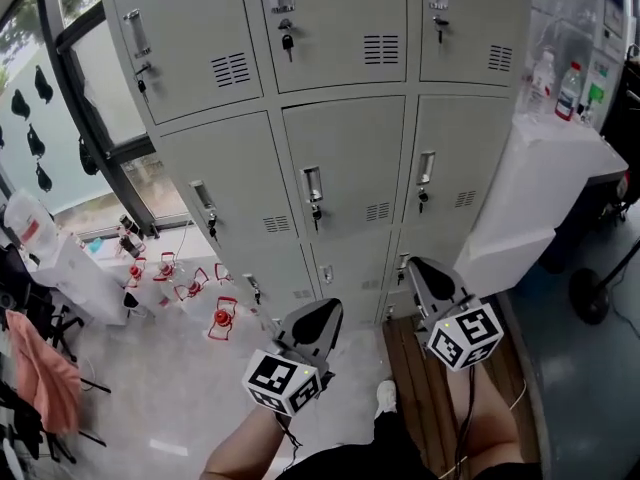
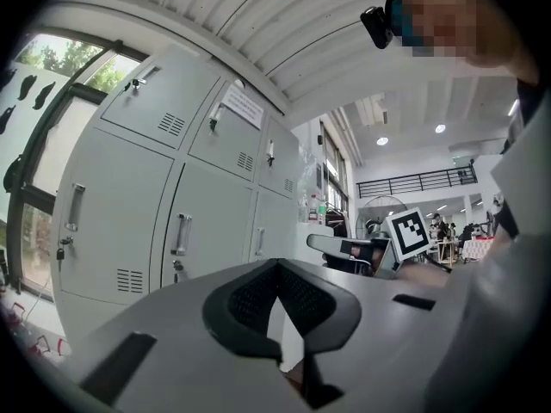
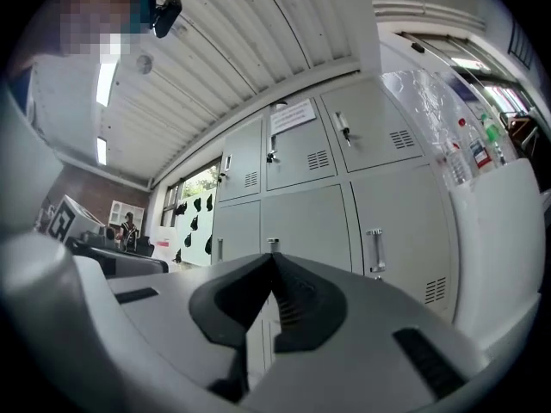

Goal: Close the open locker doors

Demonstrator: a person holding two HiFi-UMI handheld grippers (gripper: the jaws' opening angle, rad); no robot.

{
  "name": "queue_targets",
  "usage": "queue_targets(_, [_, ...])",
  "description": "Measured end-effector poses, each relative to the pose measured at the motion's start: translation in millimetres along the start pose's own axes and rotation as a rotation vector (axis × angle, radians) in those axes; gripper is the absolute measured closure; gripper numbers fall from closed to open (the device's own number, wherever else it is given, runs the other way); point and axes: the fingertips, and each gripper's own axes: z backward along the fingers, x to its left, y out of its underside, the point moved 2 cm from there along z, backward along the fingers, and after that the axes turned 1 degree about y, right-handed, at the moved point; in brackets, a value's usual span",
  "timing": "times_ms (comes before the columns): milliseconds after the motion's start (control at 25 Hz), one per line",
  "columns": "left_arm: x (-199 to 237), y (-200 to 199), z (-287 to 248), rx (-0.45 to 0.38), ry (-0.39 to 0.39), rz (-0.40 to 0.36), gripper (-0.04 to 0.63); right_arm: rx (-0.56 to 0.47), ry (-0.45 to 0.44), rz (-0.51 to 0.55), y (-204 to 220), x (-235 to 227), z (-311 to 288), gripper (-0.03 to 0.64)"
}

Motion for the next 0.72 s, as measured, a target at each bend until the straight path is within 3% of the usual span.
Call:
queue_targets(160, [-16.7, 5.8, 39.4, 0.012, 0.014, 0.017, 0.580, 0.032, 0.019, 0.015, 7.2, 41.2, 40.7, 0.612])
queue_targets(360, [-39.8, 7.0, 58.7, 0.000, 0.045, 0.029, 0.580, 0.059, 0.053, 0.026, 4.0, 56.5, 80.5, 0.614])
queue_targets(720, [-88.8, 8.9, 78.7, -0.011, -0.015, 0.023, 0.580, 0.063, 0.015, 0.016, -3.7, 60.0, 138.4, 0.614])
